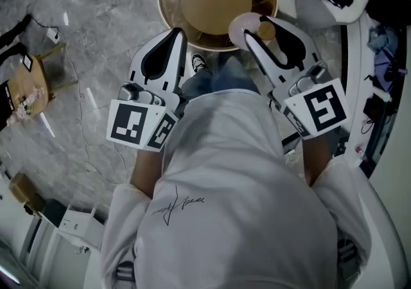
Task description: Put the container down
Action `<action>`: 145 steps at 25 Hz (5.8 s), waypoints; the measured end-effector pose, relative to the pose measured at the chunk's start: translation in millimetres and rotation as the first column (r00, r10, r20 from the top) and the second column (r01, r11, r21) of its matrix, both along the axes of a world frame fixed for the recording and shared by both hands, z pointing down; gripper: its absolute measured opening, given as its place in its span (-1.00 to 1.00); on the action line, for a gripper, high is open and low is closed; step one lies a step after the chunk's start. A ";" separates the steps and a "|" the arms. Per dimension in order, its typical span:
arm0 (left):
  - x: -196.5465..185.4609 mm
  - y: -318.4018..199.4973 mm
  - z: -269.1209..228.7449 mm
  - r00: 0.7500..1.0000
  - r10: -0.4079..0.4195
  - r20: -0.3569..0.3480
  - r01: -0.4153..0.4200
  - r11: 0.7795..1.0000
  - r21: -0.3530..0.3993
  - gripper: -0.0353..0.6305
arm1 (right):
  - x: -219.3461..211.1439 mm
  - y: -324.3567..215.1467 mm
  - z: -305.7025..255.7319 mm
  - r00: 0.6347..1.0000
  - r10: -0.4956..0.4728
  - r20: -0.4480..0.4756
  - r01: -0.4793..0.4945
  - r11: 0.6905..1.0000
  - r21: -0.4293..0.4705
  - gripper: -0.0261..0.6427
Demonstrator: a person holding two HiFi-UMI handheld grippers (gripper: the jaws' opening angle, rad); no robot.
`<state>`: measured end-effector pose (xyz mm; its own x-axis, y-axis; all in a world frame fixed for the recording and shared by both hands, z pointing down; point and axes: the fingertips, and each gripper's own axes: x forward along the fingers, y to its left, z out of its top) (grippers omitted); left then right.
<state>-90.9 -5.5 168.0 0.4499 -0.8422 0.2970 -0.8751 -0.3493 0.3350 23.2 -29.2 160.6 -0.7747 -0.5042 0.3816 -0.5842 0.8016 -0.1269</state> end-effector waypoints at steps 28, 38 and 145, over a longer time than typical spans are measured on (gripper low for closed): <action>4.7 -43.8 46.1 0.999 -0.039 0.008 0.040 0.993 -0.113 -0.84 | -17.4 -51.4 60.0 0.991 -0.130 -0.018 0.128 0.987 -0.096 -0.48; 1.9 -47.5 73.6 0.997 -0.071 0.002 0.071 0.981 -0.179 -0.84 | -12.7 -69.0 89.5 0.990 -0.141 -0.011 0.138 0.980 -0.146 -0.48; 19.5 -89.9 353.3 0.992 -0.123 0.012 0.115 0.884 -0.453 -0.84 | -25.9 -139.4 419.8 0.963 -0.244 -0.118 0.206 0.942 -0.266 -0.48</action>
